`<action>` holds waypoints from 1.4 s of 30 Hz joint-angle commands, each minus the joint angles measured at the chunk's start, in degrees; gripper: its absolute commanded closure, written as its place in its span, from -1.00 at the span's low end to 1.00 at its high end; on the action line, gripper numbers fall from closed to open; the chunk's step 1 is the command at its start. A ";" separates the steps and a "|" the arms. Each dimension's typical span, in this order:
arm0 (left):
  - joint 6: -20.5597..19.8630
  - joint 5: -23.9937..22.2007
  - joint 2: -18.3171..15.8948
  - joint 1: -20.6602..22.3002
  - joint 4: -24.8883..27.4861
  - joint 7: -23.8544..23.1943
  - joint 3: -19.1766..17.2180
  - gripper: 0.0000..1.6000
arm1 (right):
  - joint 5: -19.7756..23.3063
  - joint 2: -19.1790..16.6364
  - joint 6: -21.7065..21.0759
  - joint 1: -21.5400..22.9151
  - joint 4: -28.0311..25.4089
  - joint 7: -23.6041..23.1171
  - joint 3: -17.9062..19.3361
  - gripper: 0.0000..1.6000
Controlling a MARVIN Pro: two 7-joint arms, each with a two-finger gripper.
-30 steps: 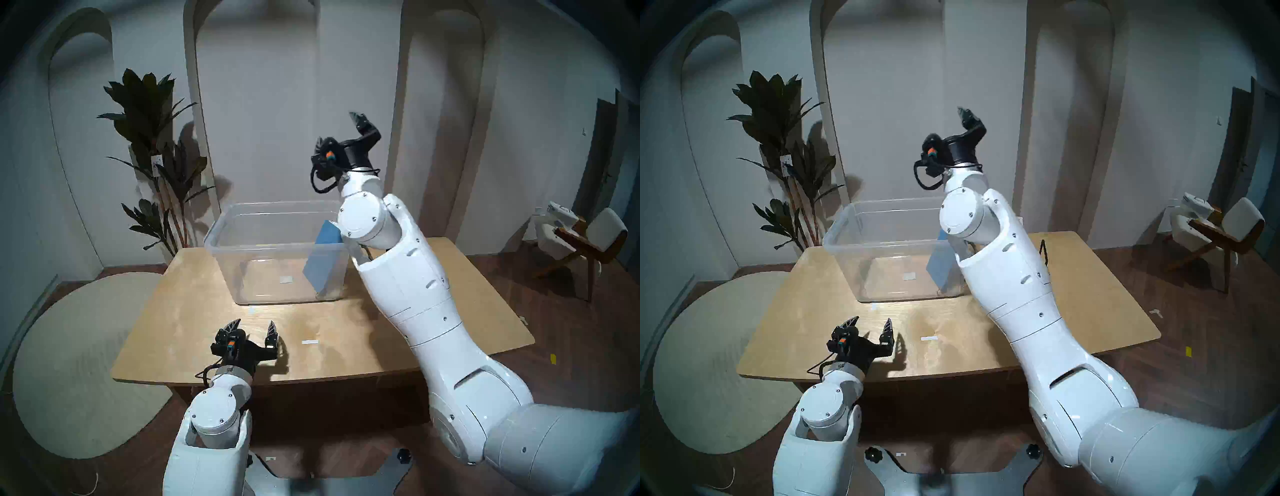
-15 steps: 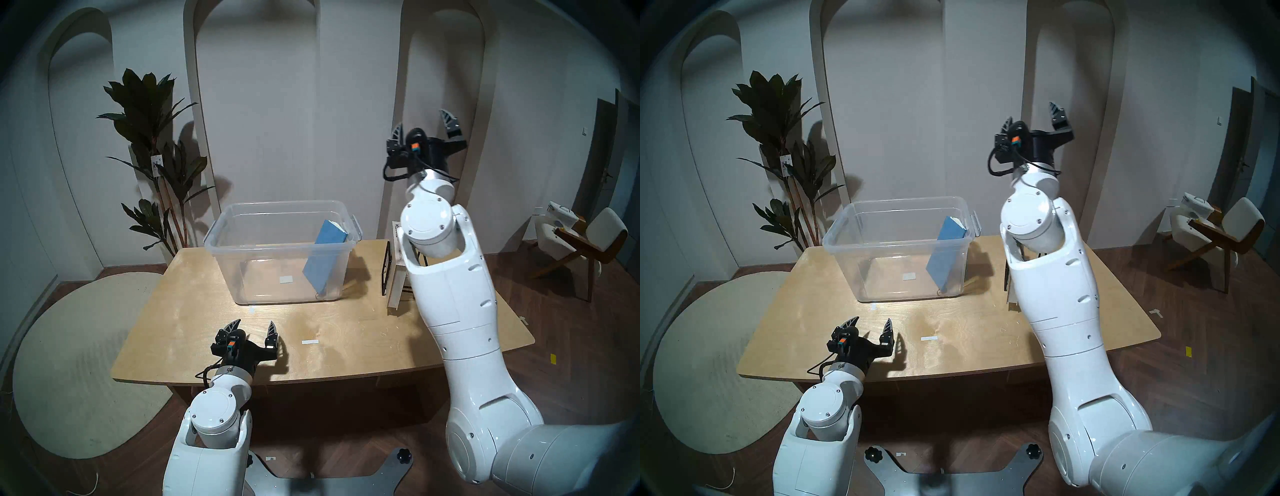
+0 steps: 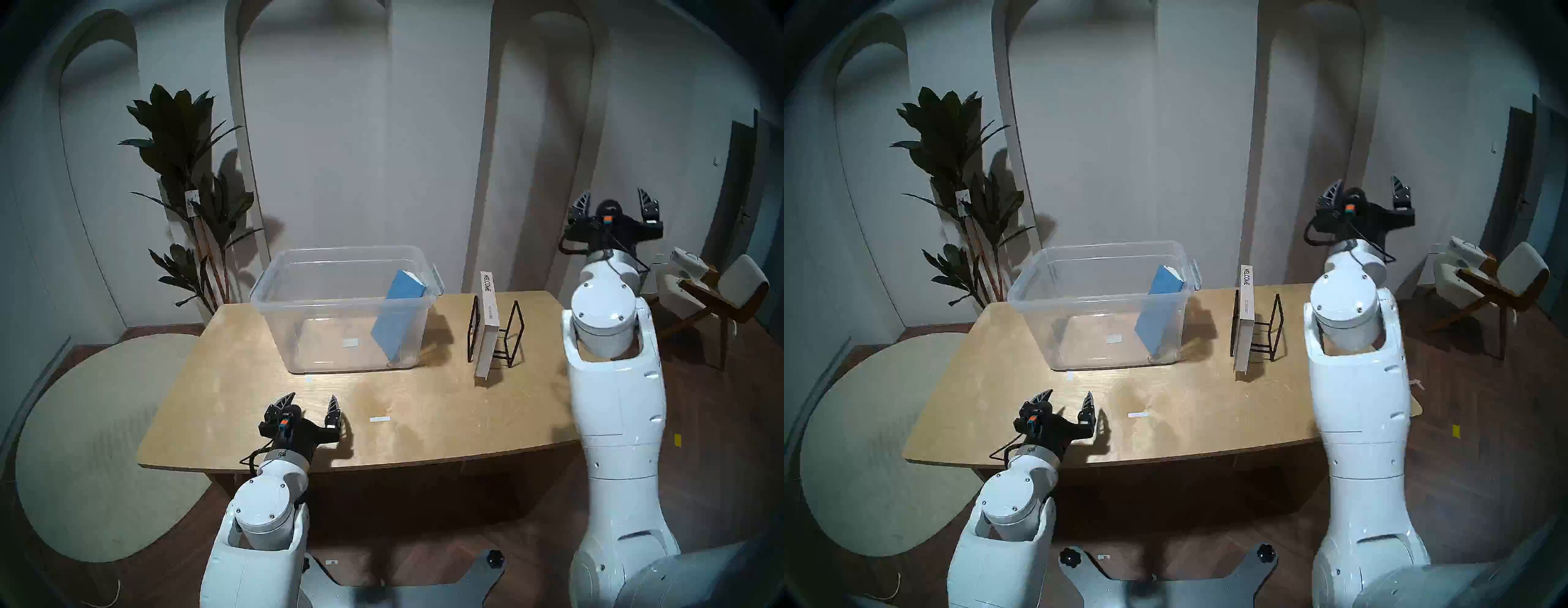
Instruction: Pack the books into the storage box
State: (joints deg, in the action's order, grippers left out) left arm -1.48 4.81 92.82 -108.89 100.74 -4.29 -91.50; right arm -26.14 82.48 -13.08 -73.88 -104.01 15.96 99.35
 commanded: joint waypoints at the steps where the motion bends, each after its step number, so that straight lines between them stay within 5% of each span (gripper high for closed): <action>1: 0.30 -0.03 -0.13 0.65 0.90 0.01 0.03 -1.00 | 2.20 -1.20 -2.49 -6.53 0.11 0.93 8.35 -1.00; 8: 0.27 0.41 -0.20 0.84 0.96 0.22 0.24 -1.00 | 5.33 -1.08 -4.10 -11.69 0.80 0.21 15.01 -1.00; 15: 0.52 2.45 -1.25 1.70 1.25 1.97 3.52 -1.00 | 12.36 -2.08 -2.00 -17.11 4.58 -6.95 19.74 -1.00; 29: -5.85 2.70 -5.40 7.06 0.28 3.41 16.85 -1.00 | 20.62 -11.25 2.01 -10.10 22.50 -20.84 25.09 -1.00; 42: -10.15 2.91 -7.59 12.96 0.18 7.86 27.01 -1.00 | 24.23 -16.21 7.98 -5.09 32.84 -30.78 23.71 -1.00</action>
State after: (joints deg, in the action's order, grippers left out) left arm -10.41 7.77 86.16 -100.88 99.93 1.55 -68.74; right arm -3.51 70.55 -8.82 -82.95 -73.74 -10.35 123.86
